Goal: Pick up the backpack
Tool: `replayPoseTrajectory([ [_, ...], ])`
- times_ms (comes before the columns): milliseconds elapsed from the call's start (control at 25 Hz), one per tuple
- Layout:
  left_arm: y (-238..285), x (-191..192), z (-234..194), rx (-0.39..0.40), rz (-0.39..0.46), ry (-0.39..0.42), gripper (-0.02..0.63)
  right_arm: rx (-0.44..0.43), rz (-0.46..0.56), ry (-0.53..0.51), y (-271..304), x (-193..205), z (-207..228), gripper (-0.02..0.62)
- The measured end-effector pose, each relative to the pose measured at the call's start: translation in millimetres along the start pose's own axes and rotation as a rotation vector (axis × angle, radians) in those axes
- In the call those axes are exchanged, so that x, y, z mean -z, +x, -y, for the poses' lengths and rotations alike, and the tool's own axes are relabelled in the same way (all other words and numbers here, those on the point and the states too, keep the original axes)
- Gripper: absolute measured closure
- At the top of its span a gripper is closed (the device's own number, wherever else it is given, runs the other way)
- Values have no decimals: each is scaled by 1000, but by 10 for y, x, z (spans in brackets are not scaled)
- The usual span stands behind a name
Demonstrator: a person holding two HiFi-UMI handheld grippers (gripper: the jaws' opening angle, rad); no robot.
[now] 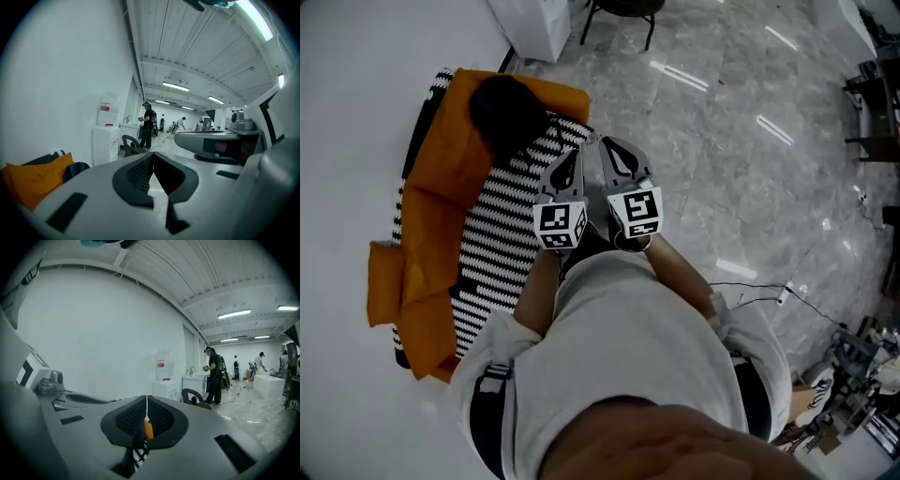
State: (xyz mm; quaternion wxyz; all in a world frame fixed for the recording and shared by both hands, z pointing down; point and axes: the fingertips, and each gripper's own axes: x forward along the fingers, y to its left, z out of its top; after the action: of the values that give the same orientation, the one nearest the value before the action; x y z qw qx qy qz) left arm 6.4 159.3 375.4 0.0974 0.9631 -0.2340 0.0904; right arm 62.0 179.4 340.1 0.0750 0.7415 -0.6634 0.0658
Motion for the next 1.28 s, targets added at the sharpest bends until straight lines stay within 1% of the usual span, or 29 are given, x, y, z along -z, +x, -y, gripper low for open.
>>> replayPoseTrajectory([
  [120, 183, -31, -77, -21, -6, 2, 594, -22, -1, 6, 196, 8, 116, 555],
  [280, 508, -134, -238, -73, 1, 4, 594, -76, 16, 10, 543, -106, 292, 555],
  [520, 951, -137, -449, -189, -23, -18, 594, -184, 6, 17, 1009, -79, 572, 555],
  [600, 1105, -132, -537, -234, -30, -37, 594, -220, -6, 13, 1192, -56, 688, 555],
  [680, 1228, -113, -621, -282, -36, -67, 594, -257, -14, -23, 1359, -69, 770, 555],
  [760, 1299, -84, -713, -339, -47, -91, 594, -293, -5, -98, 1495, -105, 804, 555],
  [840, 1320, -48, -815, -391, -57, -117, 594, -327, 13, -150, 1600, -132, 805, 555],
  [920, 1303, 5, -940, -437, -69, -138, 594, -360, 18, -164, 1711, -115, 765, 555],
  [1080, 1236, 109, -1158, -516, -106, -135, 594, -443, -37, -129, 1914, 67, 612, 555],
  [1200, 1181, 161, -1397, -569, -127, -113, 594, -491, -83, -136, 2111, 211, 443, 555],
  [1280, 1082, 208, -1614, -594, -136, -116, 594, -515, -110, -147, 2251, 271, 269, 555],
])
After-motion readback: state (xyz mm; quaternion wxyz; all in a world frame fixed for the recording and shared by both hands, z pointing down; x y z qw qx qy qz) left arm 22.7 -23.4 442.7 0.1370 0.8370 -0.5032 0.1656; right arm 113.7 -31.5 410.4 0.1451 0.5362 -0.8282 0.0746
